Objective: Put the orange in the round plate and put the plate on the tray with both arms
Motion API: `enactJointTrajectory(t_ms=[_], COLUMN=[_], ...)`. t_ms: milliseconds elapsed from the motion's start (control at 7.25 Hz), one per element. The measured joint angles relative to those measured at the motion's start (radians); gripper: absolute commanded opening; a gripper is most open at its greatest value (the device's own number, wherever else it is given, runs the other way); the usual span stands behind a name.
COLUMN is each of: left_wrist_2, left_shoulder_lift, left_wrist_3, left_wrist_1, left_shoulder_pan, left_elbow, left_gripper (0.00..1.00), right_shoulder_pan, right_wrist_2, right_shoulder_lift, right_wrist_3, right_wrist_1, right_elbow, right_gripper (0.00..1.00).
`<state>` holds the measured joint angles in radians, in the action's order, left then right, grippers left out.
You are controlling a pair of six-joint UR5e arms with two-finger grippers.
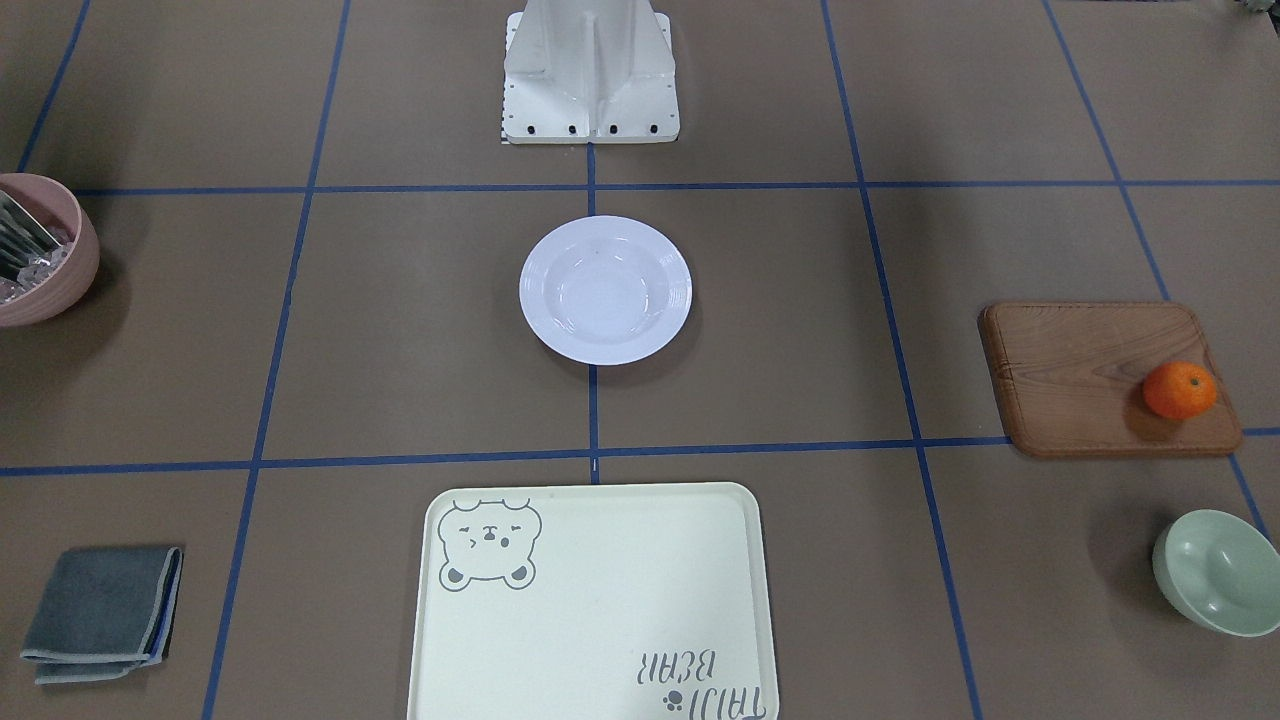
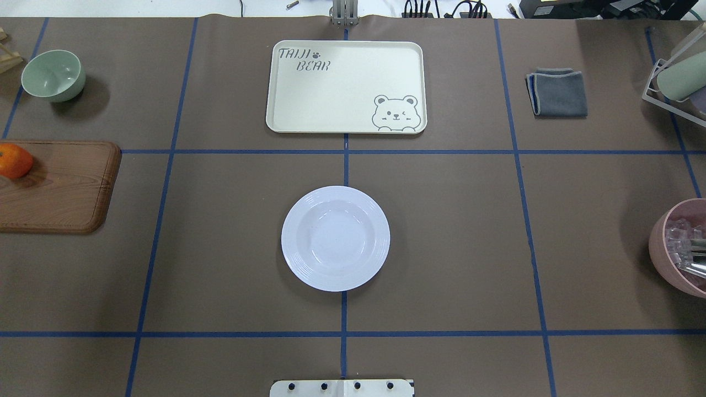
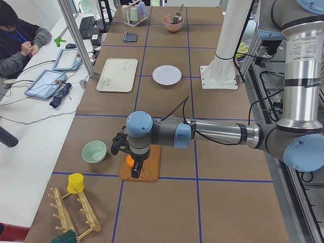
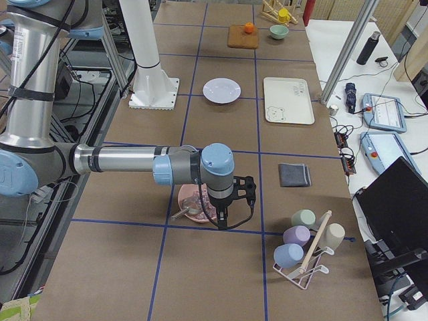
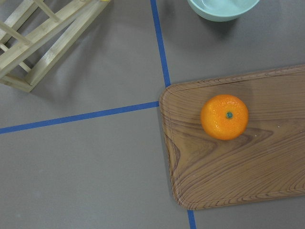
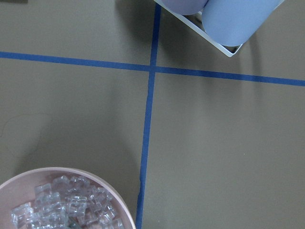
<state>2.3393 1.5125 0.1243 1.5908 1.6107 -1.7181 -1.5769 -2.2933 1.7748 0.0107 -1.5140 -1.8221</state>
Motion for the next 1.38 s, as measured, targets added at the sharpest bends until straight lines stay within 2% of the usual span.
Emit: enactJointTrajectory(t_ms=[414, 828, 1103, 1379], left_wrist_2=[0.000, -0.002, -0.003, -0.006], left_shoulder_lift=[0.000, 0.002, 0.007, 0.029], left_wrist_3=[0.000, 0.000, -0.006, -0.014], left_wrist_1=[0.000, 0.008, 0.097, 0.266], left_shoulder_pan=[-0.001, -0.014, -0.019, -0.020], left_elbow=[0.000, -0.012, -0.016, 0.007], left_gripper=[0.99, 0.99, 0.99, 0.99], right_shoulder_pan=[0.000, 0.000, 0.000, 0.000], right_wrist_2=[-0.004, -0.134, -0.165, -0.162], right_shoulder_lift=[-0.001, -0.007, -0.034, -0.062], right_wrist_3=[-0.001, -0.001, -0.008, -0.018], right_wrist_1=[-0.001, 0.001, 0.052, 0.210], right_elbow=[-0.001, -0.012, -0.011, 0.037], right_gripper=[1.00, 1.00, 1.00, 1.00])
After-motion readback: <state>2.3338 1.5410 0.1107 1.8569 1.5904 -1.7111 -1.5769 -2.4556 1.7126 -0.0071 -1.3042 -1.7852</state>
